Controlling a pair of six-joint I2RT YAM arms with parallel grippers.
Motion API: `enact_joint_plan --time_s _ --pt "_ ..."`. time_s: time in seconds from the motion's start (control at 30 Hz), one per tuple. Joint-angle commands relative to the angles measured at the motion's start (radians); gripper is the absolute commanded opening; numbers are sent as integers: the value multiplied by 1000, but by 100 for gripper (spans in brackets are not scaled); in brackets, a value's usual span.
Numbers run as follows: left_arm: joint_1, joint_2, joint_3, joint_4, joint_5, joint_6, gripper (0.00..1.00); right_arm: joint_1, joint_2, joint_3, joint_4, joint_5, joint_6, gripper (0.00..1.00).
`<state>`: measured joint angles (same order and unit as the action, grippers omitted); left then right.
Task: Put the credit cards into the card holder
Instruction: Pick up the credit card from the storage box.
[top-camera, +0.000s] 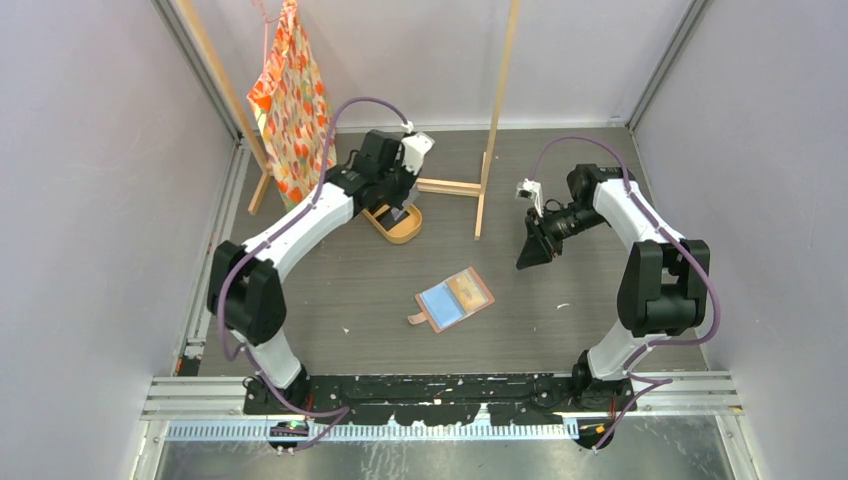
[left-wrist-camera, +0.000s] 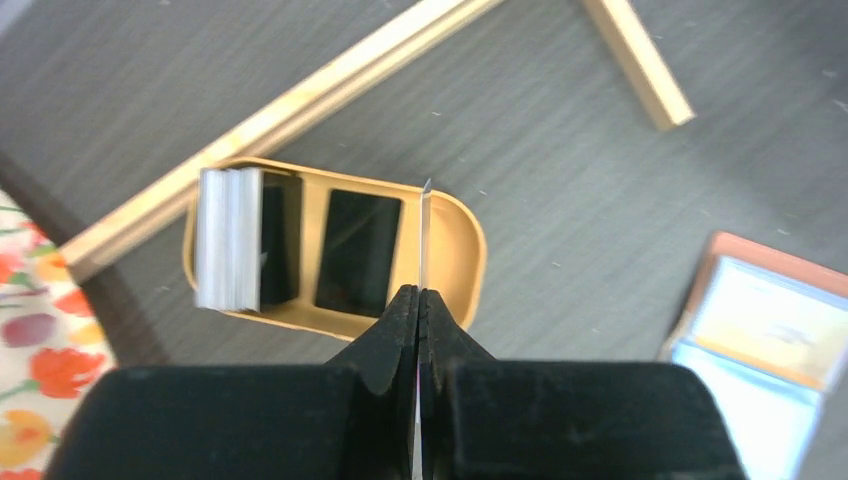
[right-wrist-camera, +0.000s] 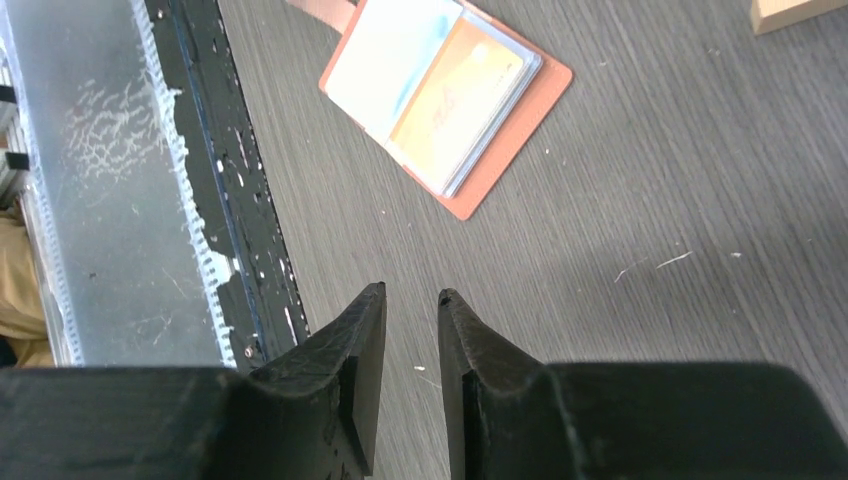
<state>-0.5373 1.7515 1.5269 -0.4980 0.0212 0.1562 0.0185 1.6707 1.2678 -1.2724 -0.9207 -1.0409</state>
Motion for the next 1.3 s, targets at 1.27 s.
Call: enact_joint_plan --time_s 1.27 --pt "-141 -309 -827 1376 471 -1133 1 147 -78 -140 663 -384 997 50"
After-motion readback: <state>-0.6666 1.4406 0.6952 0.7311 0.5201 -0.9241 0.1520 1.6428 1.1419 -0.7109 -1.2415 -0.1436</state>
